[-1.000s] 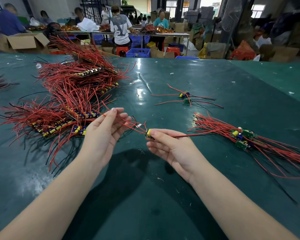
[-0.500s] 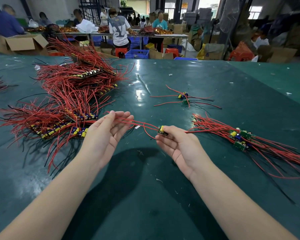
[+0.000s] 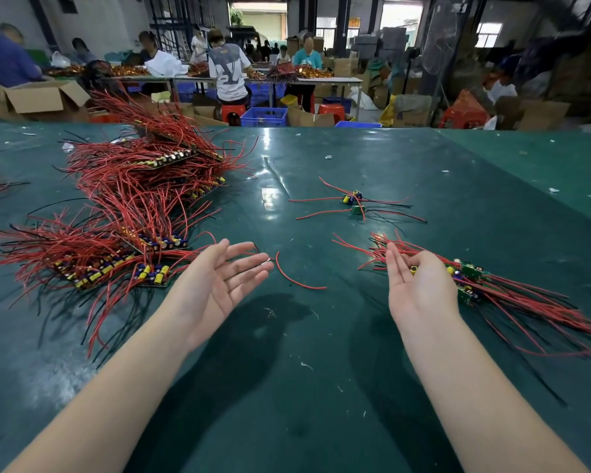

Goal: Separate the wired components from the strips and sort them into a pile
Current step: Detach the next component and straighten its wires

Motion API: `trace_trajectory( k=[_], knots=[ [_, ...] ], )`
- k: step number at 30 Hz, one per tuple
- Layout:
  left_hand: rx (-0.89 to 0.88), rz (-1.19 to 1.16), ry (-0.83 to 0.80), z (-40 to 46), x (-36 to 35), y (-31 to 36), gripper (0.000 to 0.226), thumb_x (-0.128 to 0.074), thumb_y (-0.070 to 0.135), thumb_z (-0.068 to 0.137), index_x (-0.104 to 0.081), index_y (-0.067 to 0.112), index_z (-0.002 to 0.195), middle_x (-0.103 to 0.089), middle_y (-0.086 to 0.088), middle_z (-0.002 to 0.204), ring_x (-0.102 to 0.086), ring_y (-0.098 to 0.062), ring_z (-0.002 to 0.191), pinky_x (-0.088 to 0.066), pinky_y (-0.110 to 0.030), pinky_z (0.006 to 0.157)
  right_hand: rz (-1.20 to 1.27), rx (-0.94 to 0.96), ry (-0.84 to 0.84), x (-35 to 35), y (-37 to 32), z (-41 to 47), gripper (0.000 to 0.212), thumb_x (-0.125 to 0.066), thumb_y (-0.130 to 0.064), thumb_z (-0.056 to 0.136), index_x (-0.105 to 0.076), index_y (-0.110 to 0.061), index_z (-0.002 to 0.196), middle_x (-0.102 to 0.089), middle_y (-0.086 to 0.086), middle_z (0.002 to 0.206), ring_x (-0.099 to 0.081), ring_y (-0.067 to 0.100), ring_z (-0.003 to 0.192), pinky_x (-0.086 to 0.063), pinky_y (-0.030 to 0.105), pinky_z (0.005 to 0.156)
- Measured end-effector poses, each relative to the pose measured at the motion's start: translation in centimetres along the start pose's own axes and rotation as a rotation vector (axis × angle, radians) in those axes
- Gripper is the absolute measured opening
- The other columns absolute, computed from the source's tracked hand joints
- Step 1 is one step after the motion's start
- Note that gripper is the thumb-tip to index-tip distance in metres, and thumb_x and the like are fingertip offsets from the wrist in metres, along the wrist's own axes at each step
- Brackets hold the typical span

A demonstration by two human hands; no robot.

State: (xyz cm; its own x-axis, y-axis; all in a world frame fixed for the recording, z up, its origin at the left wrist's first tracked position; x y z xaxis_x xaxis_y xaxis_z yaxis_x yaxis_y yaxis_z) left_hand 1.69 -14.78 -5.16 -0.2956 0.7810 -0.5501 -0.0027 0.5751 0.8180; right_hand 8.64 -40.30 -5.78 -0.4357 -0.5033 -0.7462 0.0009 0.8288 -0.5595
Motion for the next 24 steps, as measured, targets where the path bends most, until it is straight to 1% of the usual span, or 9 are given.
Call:
trace_trajectory(
  k=[3, 6, 9, 11, 14, 16, 18, 21, 24],
  knots=[
    [0.002, 0.014, -0.001, 0.1, 0.0, 0.0, 0.029, -0.039, 0.018, 0.101, -0.06, -0.001, 0.107, -0.072, -0.022, 0.096, -0.073, -0.027, 0.085, -0.06, -0.028, 0.073, 0.048, -0.029, -0.042, 0.2, -0.7, 1.2, 0.024, -0.023, 0.015, 0.092, -0.046, 0.007, 0.096, -0.057, 0.017, 0.1, -0.066, 0.031, 0.097, -0.057, 0.034, 0.086],
    [-0.001, 0.01, -0.01, 0.3, 0.1, 0.2, 0.028, -0.039, 0.016, 0.101, -0.06, -0.002, 0.105, -0.072, -0.021, 0.093, -0.073, -0.026, 0.083, -0.06, -0.027, 0.07, -0.001, -0.048, -0.019, 1.0, -1.7, 2.1, 0.019, -0.033, 0.013, 0.094, -0.047, 0.012, 0.106, -0.054, 0.013, 0.093, -0.063, 0.025, 0.083, -0.056, 0.029, 0.087],
    [-0.001, 0.014, -0.015, 0.5, 0.2, 0.2, 0.029, -0.039, 0.017, 0.101, -0.061, -0.001, 0.103, -0.073, -0.02, 0.09, -0.073, -0.025, 0.081, -0.06, -0.026, 0.067, 0.044, -0.046, 0.047, 2.3, -2.3, 1.9, 0.015, -0.037, 0.012, 0.093, -0.048, 0.002, 0.089, -0.057, 0.015, 0.094, -0.07, 0.027, 0.08, -0.061, 0.033, 0.065],
    [0.007, 0.018, -0.018, 0.5, 0.1, 0.1, 0.029, -0.038, 0.018, 0.101, -0.061, 0.0, 0.103, -0.073, -0.019, 0.089, -0.073, -0.025, 0.081, -0.059, -0.025, 0.065, 0.058, -0.042, 0.083, 3.0, -2.8, 1.5, 0.012, -0.037, 0.006, 0.096, -0.049, 0.004, 0.099, -0.06, 0.018, 0.098, -0.07, 0.028, 0.079, -0.061, 0.033, 0.059],
    [0.021, 0.034, -0.021, 0.4, 0.2, -0.1, 0.029, -0.037, 0.017, 0.101, -0.061, 0.0, 0.104, -0.074, -0.018, 0.088, -0.073, -0.024, 0.081, -0.059, -0.025, 0.064, 0.021, -0.075, 0.072, 3.9, -3.0, 1.4, 0.033, -0.032, -0.002, 0.1, -0.043, 0.006, 0.13, -0.057, 0.02, 0.118, -0.066, 0.031, 0.088, -0.06, 0.034, 0.064],
    [0.023, 0.043, -0.022, 0.3, 0.3, 0.0, 0.03, -0.037, 0.016, 0.101, -0.061, 0.0, 0.104, -0.074, -0.017, 0.088, -0.073, -0.024, 0.081, -0.059, -0.024, 0.064, -0.028, -0.087, 0.035, 3.7, -3.3, 0.9, 0.036, -0.027, -0.001, 0.1, -0.039, 0.005, 0.133, -0.049, 0.02, 0.137, -0.062, 0.033, 0.105, -0.056, 0.036, 0.074],
    [0.019, 0.044, -0.023, 0.1, 0.3, 0.2, 0.029, -0.038, 0.016, 0.101, -0.062, 0.0, 0.102, -0.074, -0.017, 0.088, -0.074, -0.023, 0.08, -0.059, -0.024, 0.063, -0.05, -0.101, -0.004, 3.4, -3.5, 0.3, 0.042, -0.021, 0.003, 0.098, -0.034, 0.005, 0.138, -0.04, 0.018, 0.147, -0.054, 0.034, 0.122, -0.052, 0.039, 0.082],
    [0.018, 0.042, -0.02, 0.0, 0.4, 0.4, 0.028, -0.04, 0.015, 0.1, -0.063, 0.0, 0.099, -0.074, -0.016, 0.085, -0.073, -0.023, 0.076, -0.059, -0.024, 0.062, -0.081, -0.142, -0.054, 3.4, -3.3, -0.6, 0.048, -0.021, 0.008, 0.094, -0.026, 0.007, 0.142, -0.037, 0.019, 0.149, -0.051, 0.034, 0.126, -0.05, 0.04, 0.081],
    [0.028, 0.071, -0.017, -0.1, 0.3, 0.4, 0.025, -0.042, 0.013, 0.099, -0.063, 0.0, 0.1, -0.074, -0.016, 0.086, -0.073, -0.022, 0.076, -0.059, -0.024, 0.063, -0.105, -0.217, -0.074, 4.0, -2.6, -1.4, 0.052, -0.022, 0.011, 0.092, -0.019, 0.009, 0.144, -0.034, 0.027, 0.147, -0.05, 0.038, 0.125, -0.05, 0.042, 0.08]
  ],
)
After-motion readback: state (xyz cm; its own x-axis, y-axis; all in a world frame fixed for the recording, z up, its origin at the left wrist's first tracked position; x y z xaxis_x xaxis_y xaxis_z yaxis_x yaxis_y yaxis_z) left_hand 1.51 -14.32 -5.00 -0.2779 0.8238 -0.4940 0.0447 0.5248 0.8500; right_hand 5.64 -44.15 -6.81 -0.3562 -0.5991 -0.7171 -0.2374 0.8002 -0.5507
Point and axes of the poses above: each hand's wrist, its own z-axis towards the middle knuckle, its own x-axis out of the back of the hand, y = z × x, the point moved 8 cm from there along z, towards the middle knuckle
